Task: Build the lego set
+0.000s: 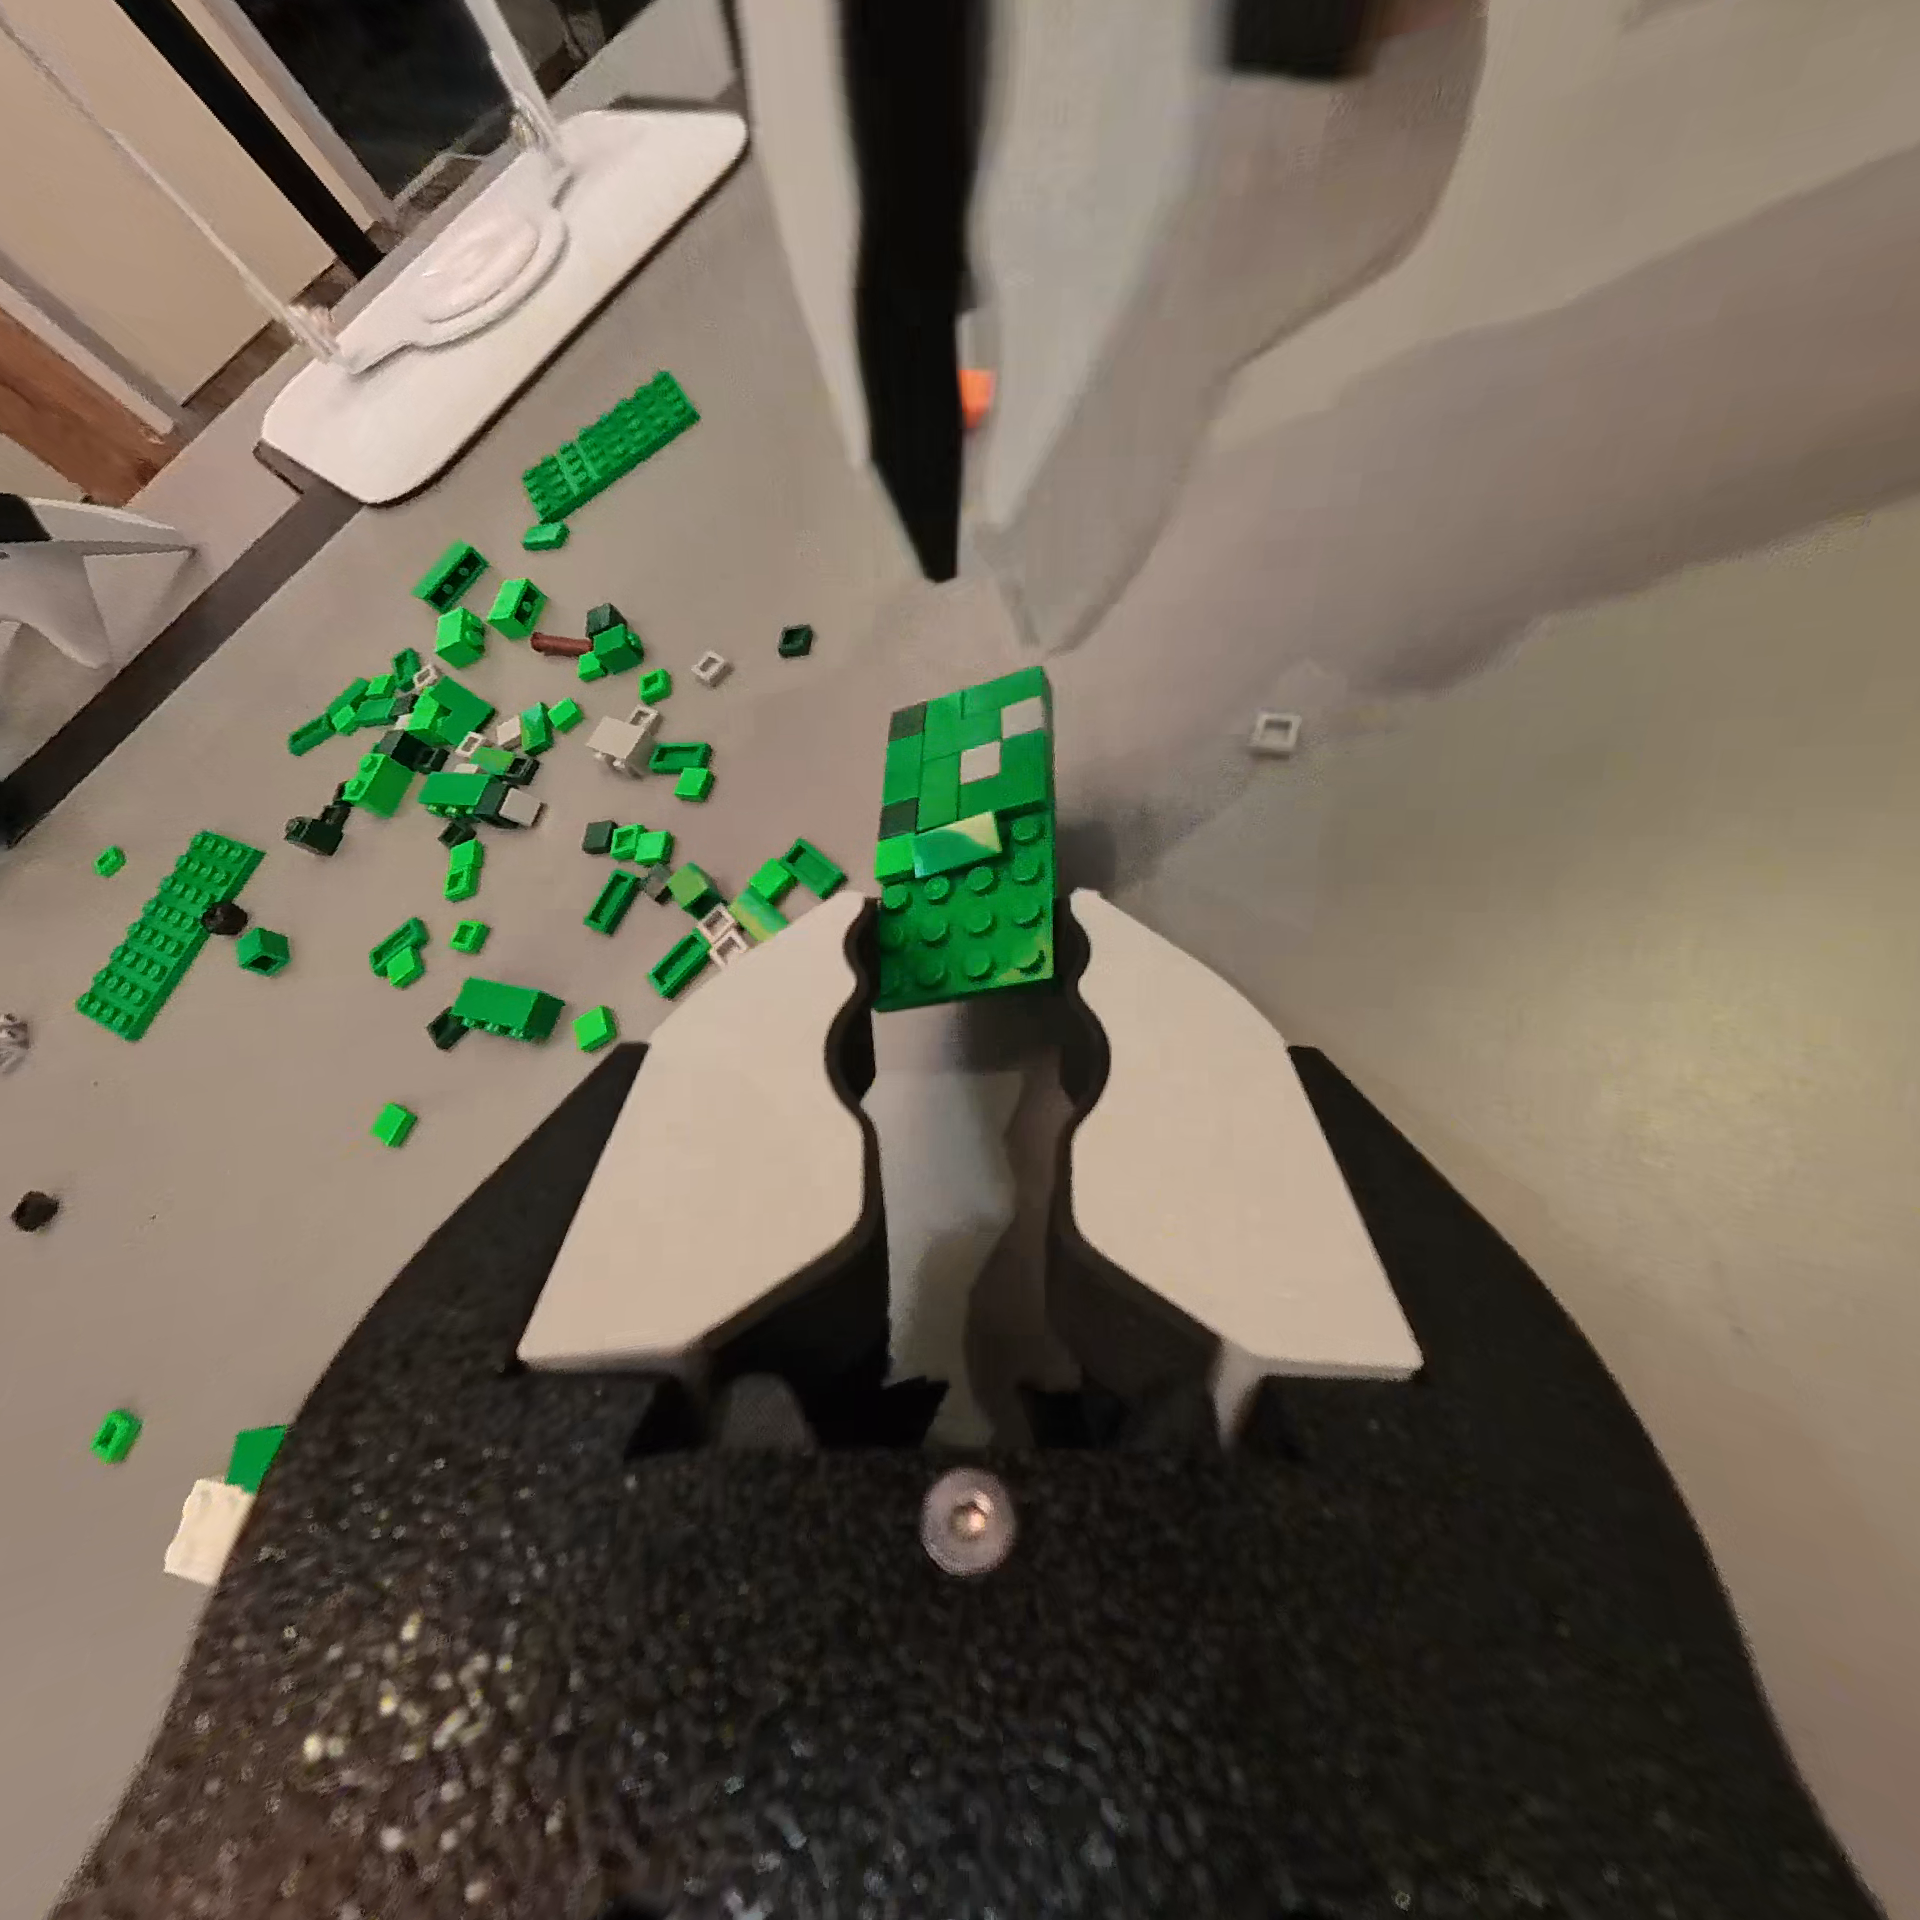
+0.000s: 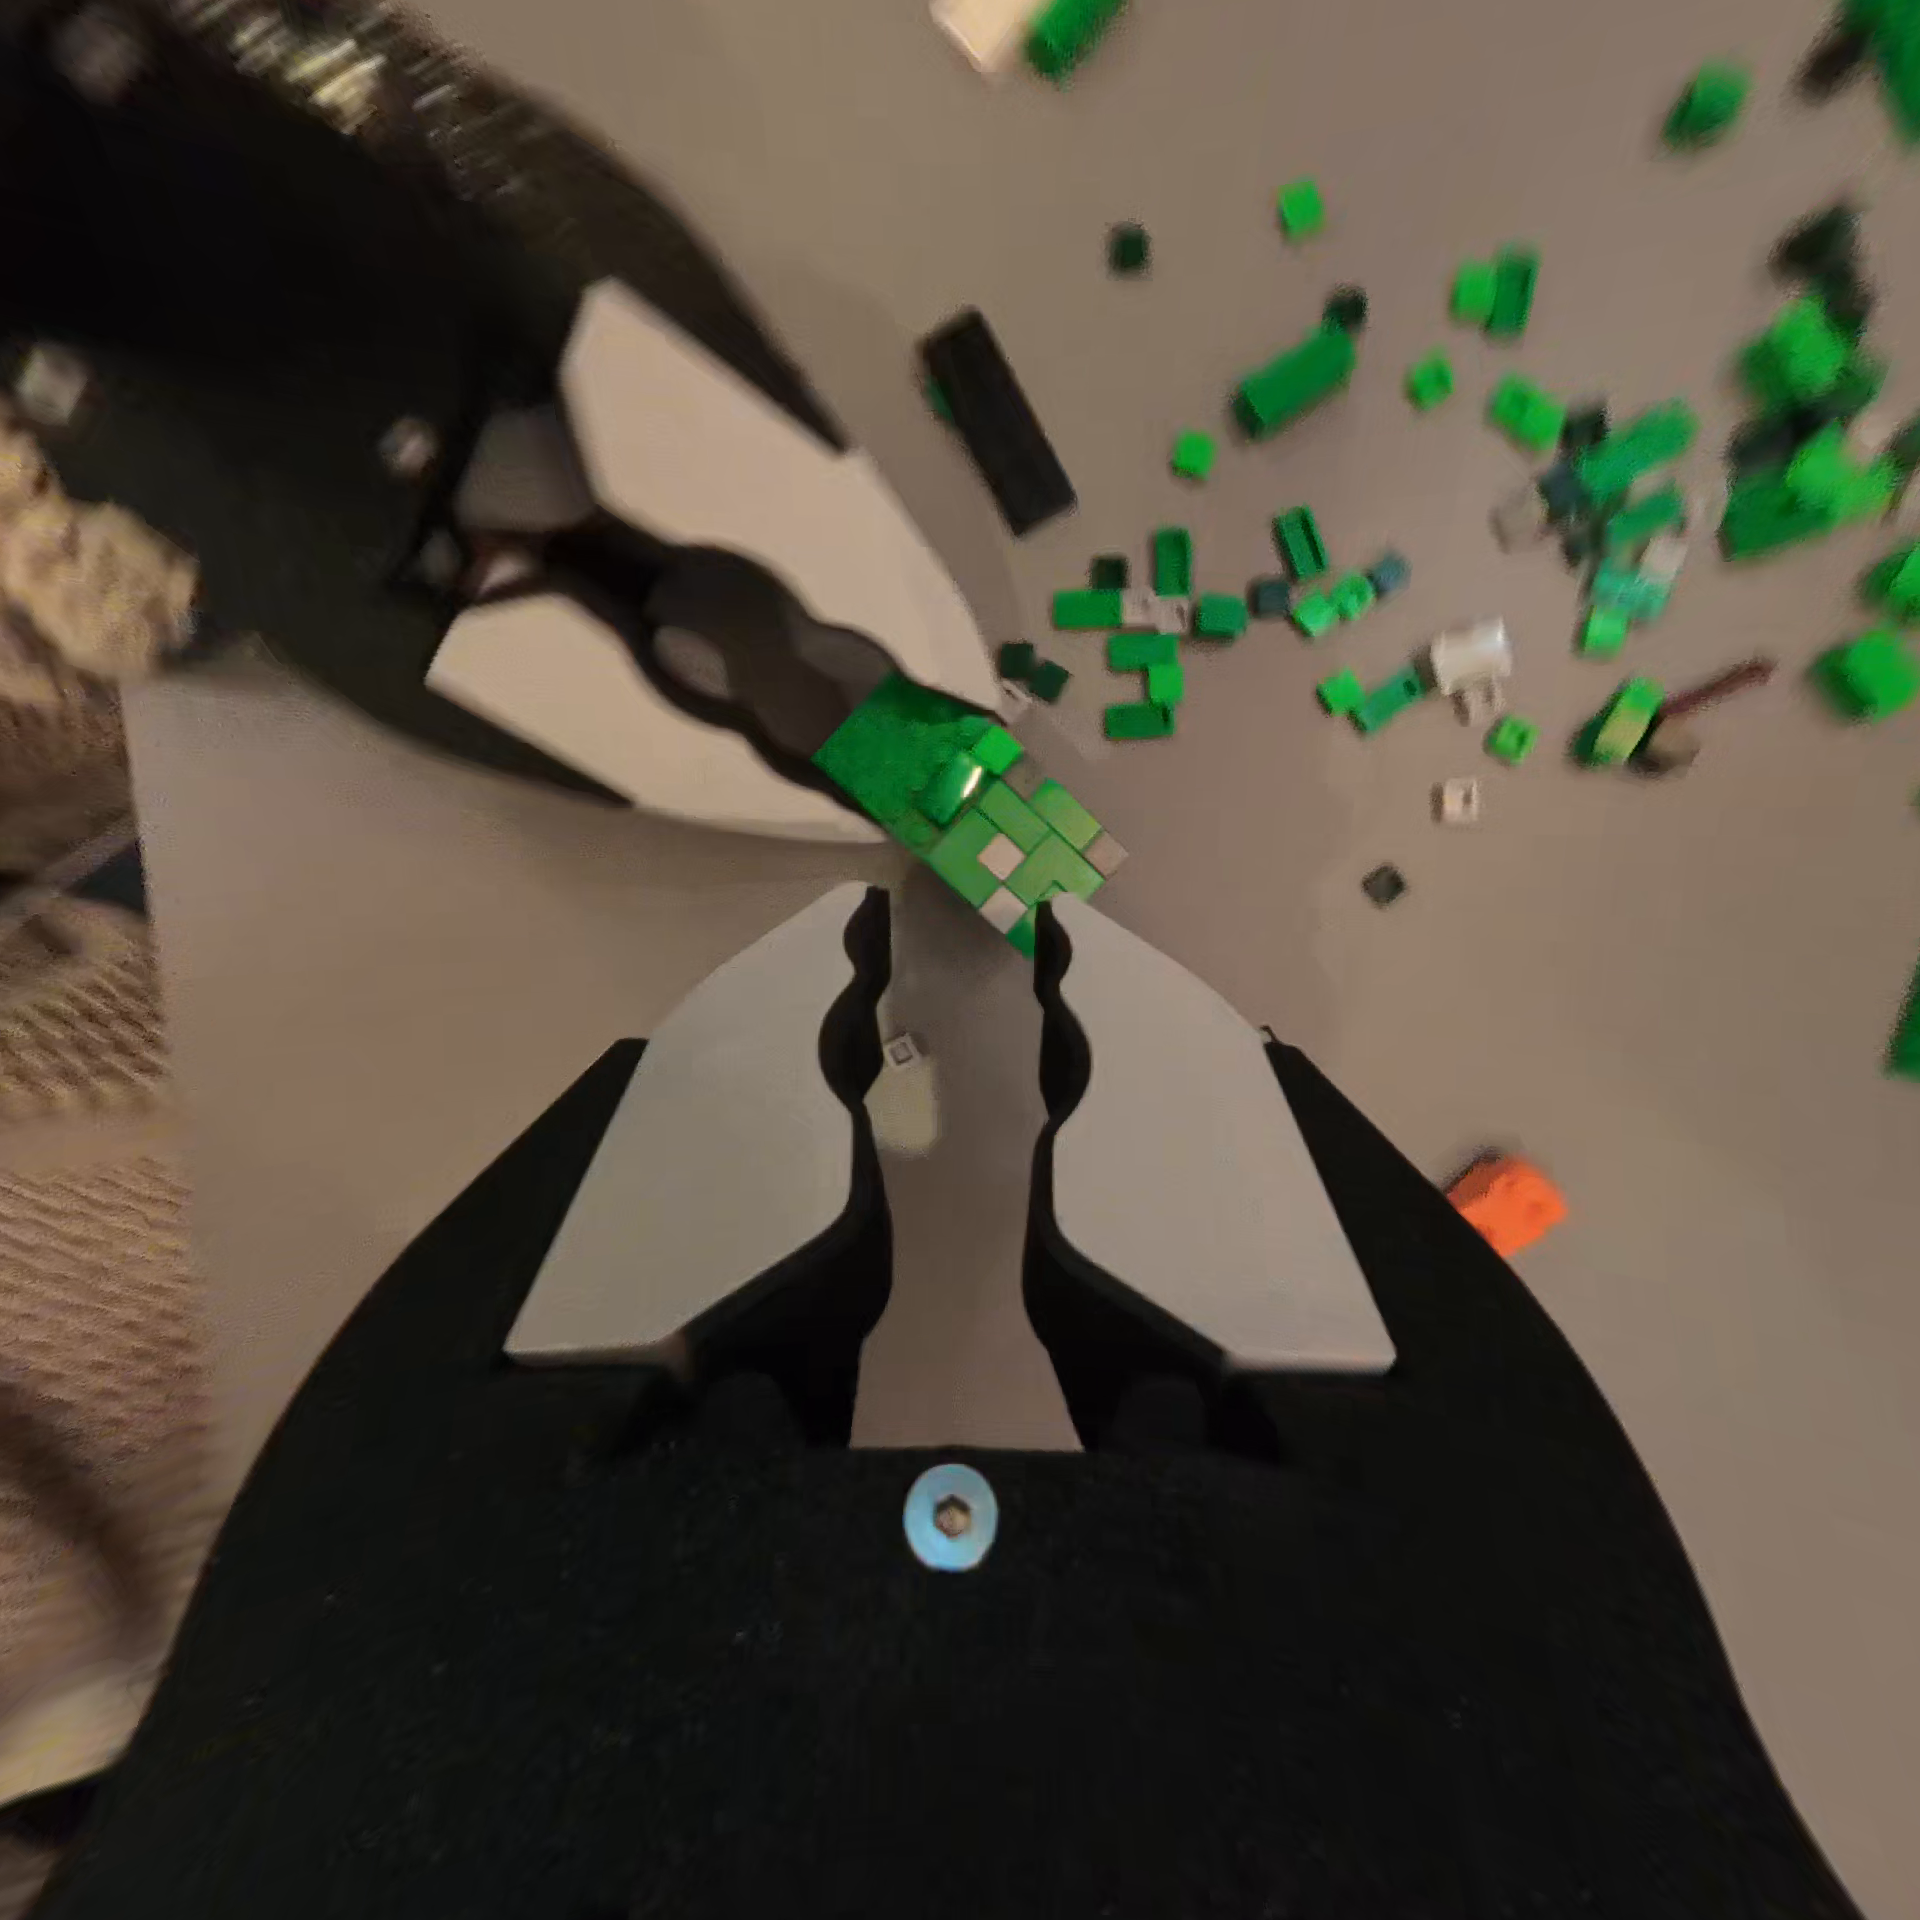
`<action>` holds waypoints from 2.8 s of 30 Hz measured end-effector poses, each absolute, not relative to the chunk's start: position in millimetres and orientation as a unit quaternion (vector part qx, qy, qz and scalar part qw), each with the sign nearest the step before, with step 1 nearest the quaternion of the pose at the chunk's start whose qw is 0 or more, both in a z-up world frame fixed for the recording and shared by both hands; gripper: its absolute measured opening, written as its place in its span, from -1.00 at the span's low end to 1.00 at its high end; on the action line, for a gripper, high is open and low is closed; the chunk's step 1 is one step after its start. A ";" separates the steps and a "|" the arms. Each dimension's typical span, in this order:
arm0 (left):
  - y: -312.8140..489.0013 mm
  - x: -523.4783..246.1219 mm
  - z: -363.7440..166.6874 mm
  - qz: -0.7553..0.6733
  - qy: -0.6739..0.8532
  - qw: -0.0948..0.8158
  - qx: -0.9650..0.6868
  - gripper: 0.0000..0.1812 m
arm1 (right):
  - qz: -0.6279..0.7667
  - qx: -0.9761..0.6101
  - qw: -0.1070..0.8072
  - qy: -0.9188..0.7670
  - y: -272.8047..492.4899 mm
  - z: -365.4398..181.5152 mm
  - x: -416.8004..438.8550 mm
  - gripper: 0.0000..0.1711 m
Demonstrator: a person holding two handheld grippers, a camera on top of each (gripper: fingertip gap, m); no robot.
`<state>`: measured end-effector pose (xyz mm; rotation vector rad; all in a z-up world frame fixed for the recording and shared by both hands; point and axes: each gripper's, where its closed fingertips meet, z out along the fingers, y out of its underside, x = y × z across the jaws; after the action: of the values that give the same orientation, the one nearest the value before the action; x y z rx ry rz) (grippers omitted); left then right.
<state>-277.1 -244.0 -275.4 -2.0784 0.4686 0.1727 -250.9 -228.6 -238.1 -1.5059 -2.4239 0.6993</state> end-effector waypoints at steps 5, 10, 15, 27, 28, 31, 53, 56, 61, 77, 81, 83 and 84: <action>-248.5 -270.6 -264.2 0.037 0.201 0.515 -0.832 -0.65 | 0.249 -0.216 0.393 -0.859 -247.0 -230.8 -231.1 -0.63; -250.5 -262.1 -264.9 0.025 0.230 0.515 -0.826 -0.66 | 0.116 -0.055 0.520 -0.845 -254.8 -253.1 -231.8 -0.57; -249.8 -259.9 -274.7 0.048 0.250 0.487 -0.836 -0.66 | 0.057 -0.021 0.527 -0.847 -251.2 -272.0 -246.7 -0.57; -249.9 -259.5 -277.2 0.050 0.250 0.478 -0.841 -0.66 | 0.029 -0.013 0.535 -0.844 -251.9 -280.9 -247.5 -0.80; -249.8 -259.6 -277.3 0.052 0.250 0.478 -0.841 -0.65 | 0.027 -0.015 0.537 -0.843 -251.2 -280.8 -247.4 -0.81; -250.0 -259.1 -276.8 0.051 0.251 0.479 -0.840 -0.66 | 0.025 -0.019 0.542 -0.840 -251.3 -281.1 -246.5 -0.81; -246.3 -262.8 -267.1 0.143 0.288 0.519 -0.792 -0.65 | 0.052 -0.068 0.548 -0.832 -245.9 -282.1 -243.5 -0.92; -246.1 -255.6 -263.5 0.199 0.351 0.525 -0.749 -0.80 | 0.065 -0.069 0.549 -0.830 -247.1 -278.1 -241.4 -0.92; -243.4 -249.1 -254.1 0.333 0.429 0.503 -0.672 -0.95 | 0.072 -0.058 0.568 -0.818 -247.6 -266.3 -238.4 -0.92; -241.5 -235.3 -247.2 0.450 0.498 0.464 -0.579 -0.95 | 0.099 -0.008 0.540 -0.836 -257.1 -254.2 -218.4 -0.89; -241.9 -230.1 -253.0 0.451 0.510 0.455 -0.574 -0.94 | 0.093 -0.003 0.507 -0.857 -256.0 -258.9 -215.5 -0.89; -241.9 -226.9 -256.4 0.453 0.519 0.450 -0.569 -0.93 | 0.103 -0.011 0.488 -0.867 -254.7 -261.1 -214.5 -0.89; -241.8 -226.9 -257.4 0.456 0.518 0.447 -0.570 -0.93 | 0.106 -0.019 0.483 -0.869 -253.4 -262.2 -215.5 -0.88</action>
<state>-226.9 -241.8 -257.4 -1.4114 1.2826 1.1282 -215.5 -253.4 -262.2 -0.0454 -2.1169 0.2589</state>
